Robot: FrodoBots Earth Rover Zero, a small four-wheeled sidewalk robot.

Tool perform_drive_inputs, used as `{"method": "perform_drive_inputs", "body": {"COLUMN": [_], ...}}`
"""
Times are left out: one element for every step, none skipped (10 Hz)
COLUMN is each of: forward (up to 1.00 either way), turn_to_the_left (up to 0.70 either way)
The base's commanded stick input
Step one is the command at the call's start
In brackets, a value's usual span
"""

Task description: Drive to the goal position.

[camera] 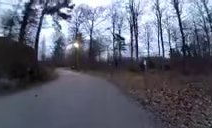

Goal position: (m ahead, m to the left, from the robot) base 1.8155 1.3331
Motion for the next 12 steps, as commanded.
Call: {"method": "perform_drive_inputs", "body": {"forward": [0.7,0.7,0.7,0.7,0.7,0.7,0.7,0.7,0.7,0.7,0.7,0.7], "turn_to_the_left": [0.0,0.0,0.0,0.0,0.0,0.0,0.0,0.0,0.17,0.32,0.22,0.12]}}
